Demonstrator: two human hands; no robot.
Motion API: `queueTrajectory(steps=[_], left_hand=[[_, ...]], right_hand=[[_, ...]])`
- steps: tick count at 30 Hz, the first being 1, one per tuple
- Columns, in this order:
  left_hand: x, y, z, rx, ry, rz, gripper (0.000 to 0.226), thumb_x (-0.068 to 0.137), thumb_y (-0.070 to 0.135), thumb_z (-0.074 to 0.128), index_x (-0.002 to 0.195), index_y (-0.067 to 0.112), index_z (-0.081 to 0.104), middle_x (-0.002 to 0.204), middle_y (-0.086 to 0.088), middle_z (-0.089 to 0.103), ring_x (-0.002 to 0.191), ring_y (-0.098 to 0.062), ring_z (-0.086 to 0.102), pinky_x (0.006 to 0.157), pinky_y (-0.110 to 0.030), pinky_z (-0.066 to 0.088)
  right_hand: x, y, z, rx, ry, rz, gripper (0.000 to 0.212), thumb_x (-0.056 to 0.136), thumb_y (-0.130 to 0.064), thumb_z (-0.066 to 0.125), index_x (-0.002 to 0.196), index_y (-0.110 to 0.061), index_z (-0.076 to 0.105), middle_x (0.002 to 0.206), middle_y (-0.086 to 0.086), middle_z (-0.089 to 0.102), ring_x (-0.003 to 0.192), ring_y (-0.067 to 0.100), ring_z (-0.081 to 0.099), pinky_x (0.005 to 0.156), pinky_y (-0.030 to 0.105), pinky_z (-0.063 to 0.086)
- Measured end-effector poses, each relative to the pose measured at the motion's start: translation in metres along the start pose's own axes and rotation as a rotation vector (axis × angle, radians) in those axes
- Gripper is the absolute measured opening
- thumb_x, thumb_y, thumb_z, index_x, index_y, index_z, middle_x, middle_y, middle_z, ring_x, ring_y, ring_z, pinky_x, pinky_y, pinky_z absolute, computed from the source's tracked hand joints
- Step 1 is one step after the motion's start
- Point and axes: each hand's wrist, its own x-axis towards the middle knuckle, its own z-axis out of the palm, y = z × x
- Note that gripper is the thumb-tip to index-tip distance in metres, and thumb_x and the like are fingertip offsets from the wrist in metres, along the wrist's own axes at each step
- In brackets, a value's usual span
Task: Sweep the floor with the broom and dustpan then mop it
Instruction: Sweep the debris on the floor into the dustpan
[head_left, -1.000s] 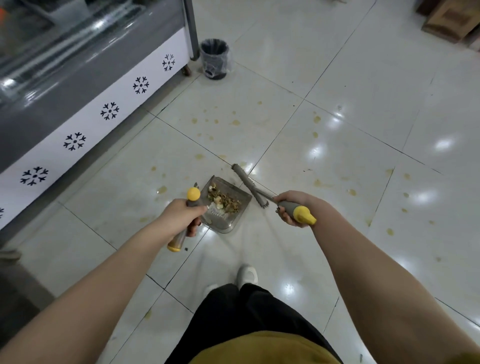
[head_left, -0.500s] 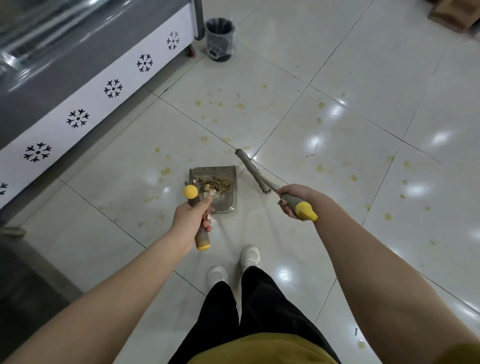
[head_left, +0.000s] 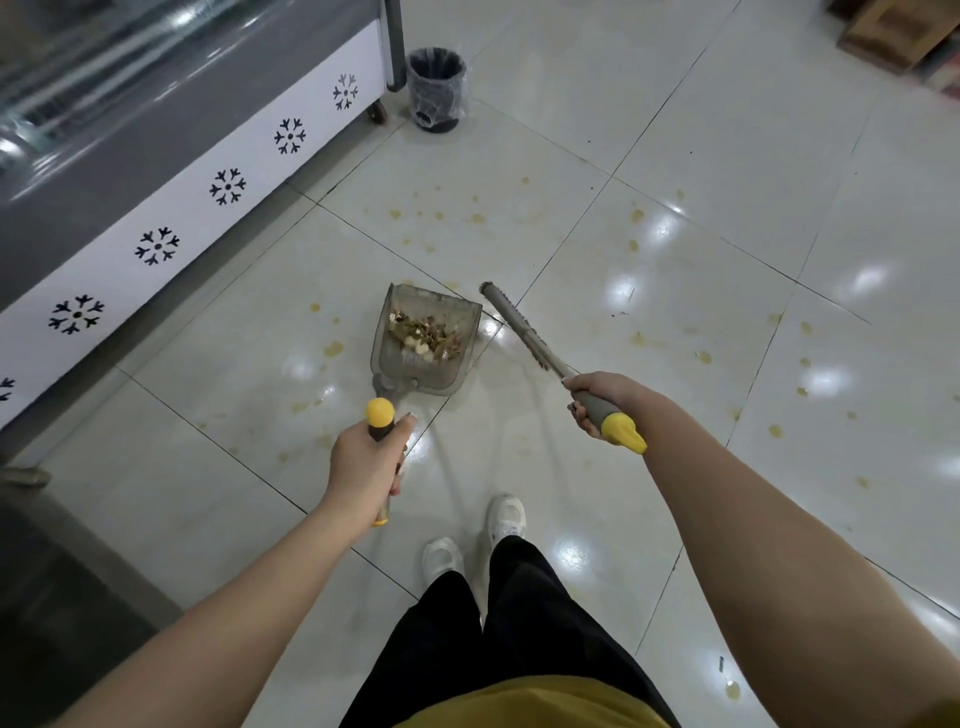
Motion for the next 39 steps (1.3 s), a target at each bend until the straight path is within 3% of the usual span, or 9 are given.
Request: queueTrajectory(steps=[3, 7, 11, 15, 19, 23, 29, 34, 39], left_hand=[[0.002, 0.005, -0.010, 0.237, -0.008, 0.057, 0.041, 0.083, 0.036, 0.067, 0.055, 0.015, 0.044, 0.039, 0.005, 0.042, 0.031, -0.012, 0.038, 0.032, -0.017, 0.030], [0.020, 0.034, -0.007, 0.029, 0.085, 0.099, 0.040, 0.085, 0.033, 0.064, 0.058, 0.013, 0.045, 0.038, 0.008, 0.042, 0.029, -0.008, 0.037, 0.036, -0.017, 0.031], [0.017, 0.043, 0.001, 0.184, 0.025, 0.155, 0.043, 0.084, 0.036, 0.065, 0.056, 0.013, 0.042, 0.040, 0.003, 0.042, 0.027, -0.008, 0.035, 0.031, -0.014, 0.028], [0.028, 0.052, -0.005, 0.077, 0.082, 0.143, 0.040, 0.085, 0.031, 0.065, 0.057, 0.012, 0.044, 0.035, 0.009, 0.041, 0.030, -0.008, 0.036, 0.031, -0.015, 0.030], [0.026, 0.050, -0.009, 0.190, 0.032, 0.160, 0.041, 0.085, 0.034, 0.065, 0.059, 0.010, 0.045, 0.043, 0.001, 0.042, 0.037, -0.014, 0.037, 0.032, -0.017, 0.033], [0.031, 0.054, -0.010, 0.113, 0.062, 0.095, 0.039, 0.085, 0.031, 0.065, 0.057, 0.013, 0.046, 0.041, 0.005, 0.042, 0.035, -0.014, 0.036, 0.032, -0.015, 0.031], [0.040, 0.075, -0.005, 0.143, -0.006, 0.081, 0.036, 0.086, 0.030, 0.063, 0.058, 0.013, 0.048, 0.035, 0.008, 0.042, 0.027, -0.010, 0.036, 0.032, -0.016, 0.031], [0.050, 0.095, 0.004, 0.089, -0.023, 0.050, 0.033, 0.085, 0.028, 0.063, 0.058, 0.015, 0.048, 0.037, 0.007, 0.041, 0.027, -0.011, 0.035, 0.034, -0.016, 0.032], [0.062, 0.120, 0.021, 0.152, -0.075, 0.033, 0.031, 0.085, 0.028, 0.065, 0.060, 0.016, 0.051, 0.042, 0.004, 0.042, 0.027, -0.010, 0.035, 0.033, -0.017, 0.031]], right_hand=[[0.001, -0.006, 0.001, -0.014, 0.004, -0.022, 0.016, 0.097, -0.020, 0.049, 0.086, -0.011, 0.042, 0.068, 0.005, 0.044, 0.023, 0.008, 0.044, 0.032, 0.010, 0.037], [-0.003, -0.014, 0.001, 0.094, -0.020, -0.002, 0.019, 0.096, -0.021, 0.050, 0.082, -0.011, 0.043, 0.059, 0.003, 0.048, 0.024, 0.008, 0.043, 0.031, 0.010, 0.036], [-0.005, -0.021, 0.005, 0.126, 0.017, -0.057, 0.020, 0.096, -0.019, 0.051, 0.081, -0.009, 0.043, 0.068, 0.005, 0.044, 0.023, 0.008, 0.043, 0.031, 0.010, 0.036], [-0.006, -0.025, 0.000, 0.160, 0.032, -0.083, 0.018, 0.096, -0.017, 0.050, 0.081, -0.009, 0.044, 0.068, 0.006, 0.043, 0.024, 0.008, 0.043, 0.031, 0.010, 0.036], [-0.009, -0.029, -0.007, 0.153, 0.042, -0.096, 0.019, 0.097, -0.017, 0.050, 0.080, -0.009, 0.044, 0.068, 0.005, 0.041, 0.024, 0.008, 0.042, 0.031, 0.010, 0.035], [-0.011, -0.036, -0.012, 0.138, 0.044, -0.098, 0.021, 0.097, -0.018, 0.049, 0.079, -0.009, 0.045, 0.067, 0.004, 0.040, 0.023, 0.008, 0.042, 0.031, 0.009, 0.035], [-0.006, -0.040, -0.011, 0.113, 0.017, -0.086, 0.011, 0.097, -0.017, 0.050, 0.104, -0.009, 0.046, 0.067, 0.005, 0.041, 0.023, 0.008, 0.042, 0.031, 0.010, 0.035], [0.010, -0.048, -0.014, 0.063, 0.004, -0.060, 0.016, 0.096, -0.019, 0.052, 0.085, -0.008, 0.045, 0.069, 0.006, 0.043, 0.023, 0.008, 0.043, 0.031, 0.010, 0.036], [0.030, -0.072, -0.022, 0.000, -0.021, -0.063, 0.017, 0.096, -0.019, 0.051, 0.083, -0.010, 0.045, 0.068, 0.006, 0.045, 0.024, 0.008, 0.044, 0.031, 0.010, 0.037]])
